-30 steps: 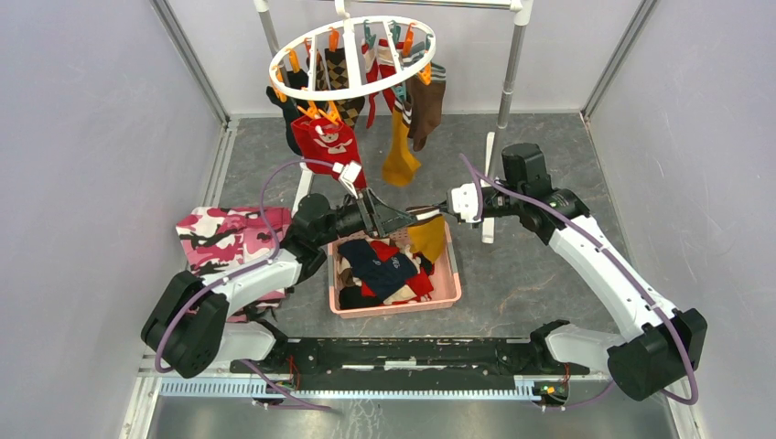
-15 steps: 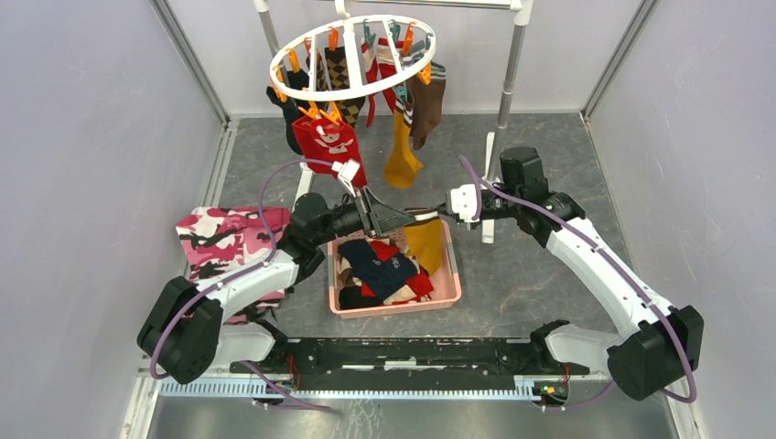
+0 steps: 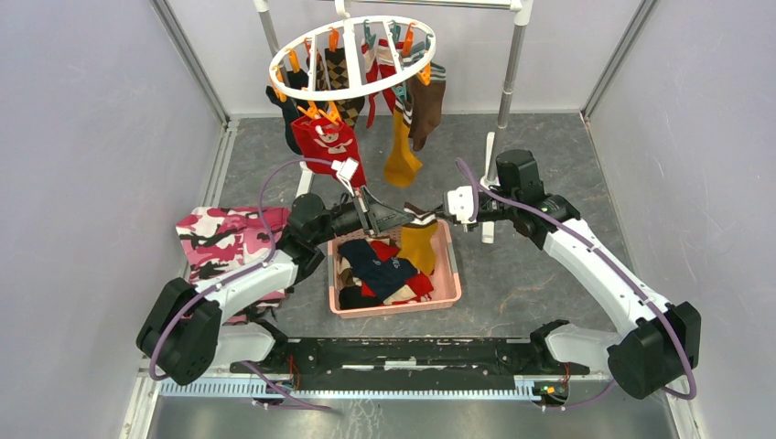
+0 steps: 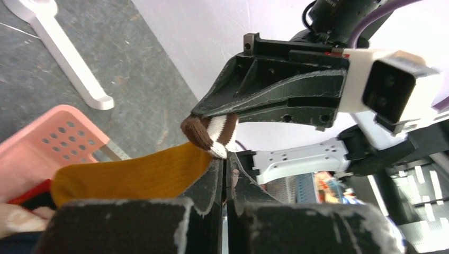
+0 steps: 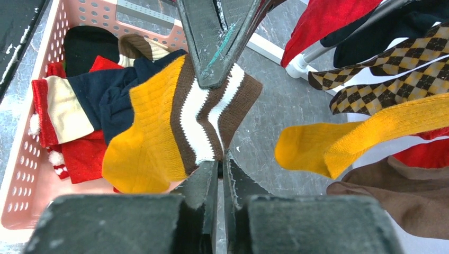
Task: Clip the socks to the hanger
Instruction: Pick up the sock from the bin.
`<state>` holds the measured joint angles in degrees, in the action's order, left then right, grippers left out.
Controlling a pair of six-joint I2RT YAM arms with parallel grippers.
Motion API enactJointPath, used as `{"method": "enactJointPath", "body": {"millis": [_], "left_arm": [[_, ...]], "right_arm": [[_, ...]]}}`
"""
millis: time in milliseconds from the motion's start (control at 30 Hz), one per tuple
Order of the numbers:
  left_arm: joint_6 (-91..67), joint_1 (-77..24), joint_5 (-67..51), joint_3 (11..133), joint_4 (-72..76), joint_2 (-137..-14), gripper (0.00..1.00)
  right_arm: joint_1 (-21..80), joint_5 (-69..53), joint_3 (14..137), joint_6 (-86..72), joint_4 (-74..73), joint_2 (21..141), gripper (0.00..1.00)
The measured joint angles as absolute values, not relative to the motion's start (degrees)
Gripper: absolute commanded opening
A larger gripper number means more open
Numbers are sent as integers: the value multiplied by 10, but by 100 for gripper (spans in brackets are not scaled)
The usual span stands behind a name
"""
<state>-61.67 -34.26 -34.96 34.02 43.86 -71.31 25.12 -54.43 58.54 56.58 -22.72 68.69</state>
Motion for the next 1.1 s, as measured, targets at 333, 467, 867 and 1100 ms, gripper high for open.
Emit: {"method": "enactJointPath", "body": {"millis": [333,467,867,1100], "left_arm": [[-338,-343,-267,339,285,-622,2],[-239,-343,-240,300,310,-572,2],[-135,-343,-289,256,390,-546,2],[-134,-358,-312,256,423,-551,2]], "right_arm": [[241,-558,585,487,-214,697,69],[226,-586,565,397,-162,704,74],[221,-659,457,17,125,744,81],[243,-661,451,-104,206,755,78]]}}
